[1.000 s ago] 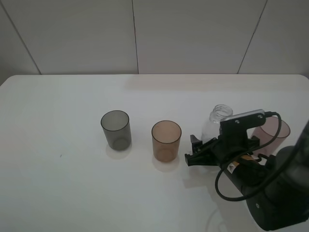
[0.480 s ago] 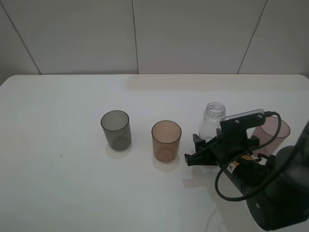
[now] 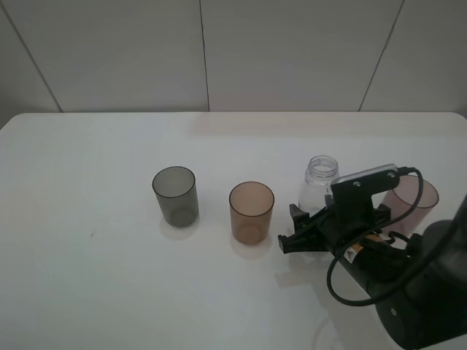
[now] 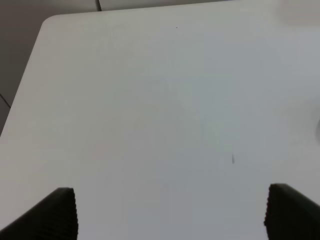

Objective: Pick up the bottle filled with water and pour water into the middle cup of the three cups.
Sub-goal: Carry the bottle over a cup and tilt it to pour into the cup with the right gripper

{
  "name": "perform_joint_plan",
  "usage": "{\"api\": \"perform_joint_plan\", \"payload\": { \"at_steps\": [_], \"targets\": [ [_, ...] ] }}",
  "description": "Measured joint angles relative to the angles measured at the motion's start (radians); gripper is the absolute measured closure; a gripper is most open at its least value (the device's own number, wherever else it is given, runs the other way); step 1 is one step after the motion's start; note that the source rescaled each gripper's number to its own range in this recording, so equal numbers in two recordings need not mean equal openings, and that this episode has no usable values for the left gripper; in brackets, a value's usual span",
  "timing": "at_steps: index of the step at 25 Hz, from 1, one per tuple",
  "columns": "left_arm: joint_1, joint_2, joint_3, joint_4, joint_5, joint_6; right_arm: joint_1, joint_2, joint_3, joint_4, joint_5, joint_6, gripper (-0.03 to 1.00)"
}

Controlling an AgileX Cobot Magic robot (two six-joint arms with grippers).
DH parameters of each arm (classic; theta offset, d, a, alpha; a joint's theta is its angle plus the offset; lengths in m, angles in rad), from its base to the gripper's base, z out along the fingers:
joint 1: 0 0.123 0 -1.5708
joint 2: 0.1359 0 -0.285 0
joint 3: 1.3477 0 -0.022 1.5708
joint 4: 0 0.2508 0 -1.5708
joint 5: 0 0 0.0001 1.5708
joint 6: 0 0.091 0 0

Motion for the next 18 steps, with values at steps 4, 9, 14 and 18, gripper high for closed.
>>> {"api": "perform_joint_plan", "payload": {
  "at_steps": [4, 9, 14, 18],
  "targets": [
    [0.0, 0.0, 0.0, 0.0, 0.0, 0.0, 0.0, -0.106, 0.033, 0.048, 0.003, -0.114, 0.96],
    [0.0, 0.0, 0.0, 0.0, 0.0, 0.0, 0.0, -0.236, 0.029, 0.06, 0.051, -0.379, 0.96],
    [0.0, 0.0, 0.0, 0.0, 0.0, 0.0, 0.0, -0.308, -0.007, 0.069, 0.144, -0.618, 0.96],
    [0.0, 0.0, 0.0, 0.0, 0.0, 0.0, 0.0, -0.31, -0.055, 0.089, 0.19, -0.804, 0.96]
  ]
}}
